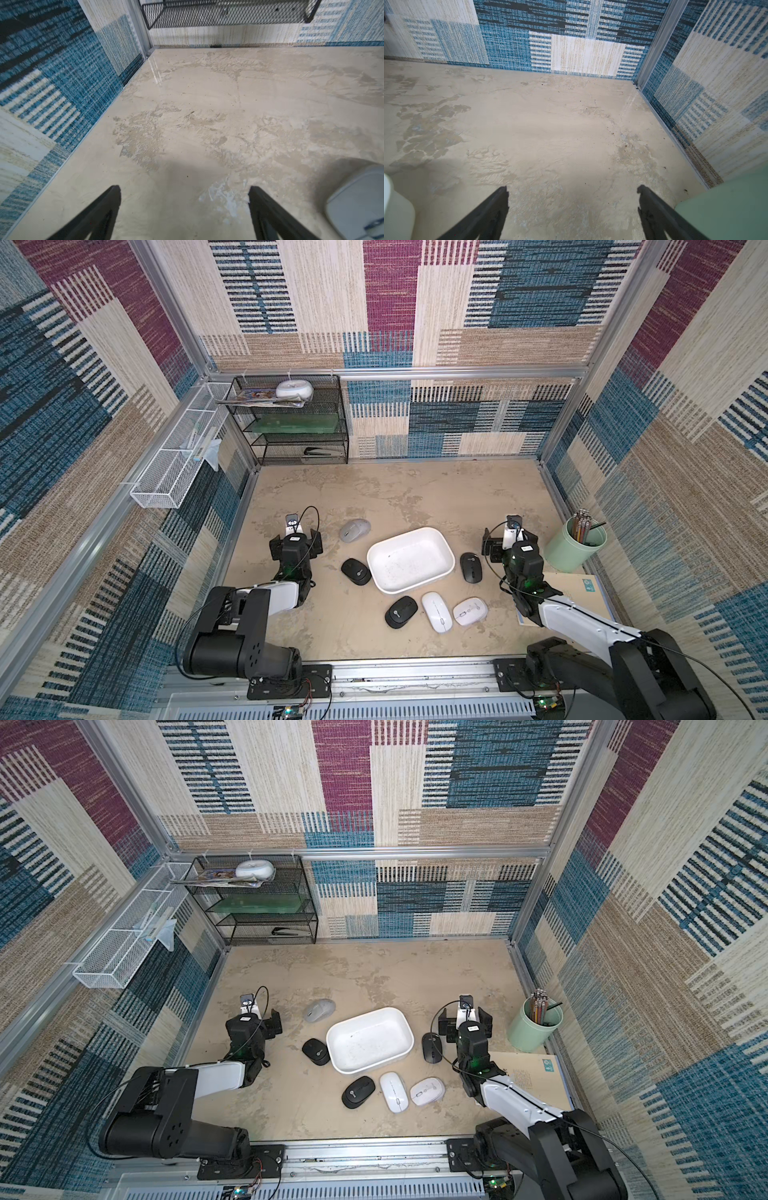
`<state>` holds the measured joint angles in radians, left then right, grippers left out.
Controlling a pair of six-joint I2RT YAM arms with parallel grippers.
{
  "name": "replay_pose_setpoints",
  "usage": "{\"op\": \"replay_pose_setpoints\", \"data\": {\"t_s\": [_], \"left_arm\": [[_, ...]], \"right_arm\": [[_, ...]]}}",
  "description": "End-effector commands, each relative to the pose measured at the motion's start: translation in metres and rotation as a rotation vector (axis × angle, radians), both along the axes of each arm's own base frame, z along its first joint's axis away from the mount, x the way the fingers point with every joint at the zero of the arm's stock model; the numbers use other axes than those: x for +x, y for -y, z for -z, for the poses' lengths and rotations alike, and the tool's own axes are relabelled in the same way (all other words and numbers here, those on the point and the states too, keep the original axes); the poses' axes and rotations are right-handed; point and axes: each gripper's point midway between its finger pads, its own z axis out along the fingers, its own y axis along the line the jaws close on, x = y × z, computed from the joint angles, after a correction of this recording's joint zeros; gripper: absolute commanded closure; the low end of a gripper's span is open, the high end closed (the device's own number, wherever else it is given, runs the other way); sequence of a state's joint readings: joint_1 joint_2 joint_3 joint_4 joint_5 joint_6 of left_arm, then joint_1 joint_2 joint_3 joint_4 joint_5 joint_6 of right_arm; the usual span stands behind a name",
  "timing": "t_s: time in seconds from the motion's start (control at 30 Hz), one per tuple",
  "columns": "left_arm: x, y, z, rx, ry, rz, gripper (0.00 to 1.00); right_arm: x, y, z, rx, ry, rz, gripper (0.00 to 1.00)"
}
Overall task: Take out the mouse from the storage box
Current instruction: Reset both arms
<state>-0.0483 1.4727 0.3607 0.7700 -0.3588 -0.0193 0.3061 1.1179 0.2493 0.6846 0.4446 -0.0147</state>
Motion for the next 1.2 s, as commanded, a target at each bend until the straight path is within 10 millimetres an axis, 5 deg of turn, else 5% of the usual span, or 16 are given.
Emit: {"op": "replay_pose_setpoints", "data": {"t_s": [0.0, 0.2, 0.43, 0.8, 1.17], "left_arm": [[0.015, 0.008, -0.009, -0.055, 0.074, 0.061, 0.01], [0.019, 0.005, -0.008, -0.059, 0.071, 0.053, 0.01], [0.019, 0.006, -0.007, -0.063, 0.060, 0.054, 0.01], [0.019, 0.005, -0.007, -0.063, 0.057, 0.053, 0.01], [0.020, 0.005, -0.006, -0.065, 0.055, 0.053, 0.01]], "right_arm": [[0.003, 0.008, -0.024, -0.038, 0.132, 0.043, 0.01], [0.006, 0.029, -0.030, -0.008, 0.212, 0.061, 0.01], [0.021, 0.016, -0.013, -0.047, 0.187, -0.048, 0.01], [0.035, 0.040, 0.008, 0.060, 0.172, -0.022, 0.01], [0.040, 0.041, 0.011, 0.075, 0.139, -0.031, 0.01]]}}
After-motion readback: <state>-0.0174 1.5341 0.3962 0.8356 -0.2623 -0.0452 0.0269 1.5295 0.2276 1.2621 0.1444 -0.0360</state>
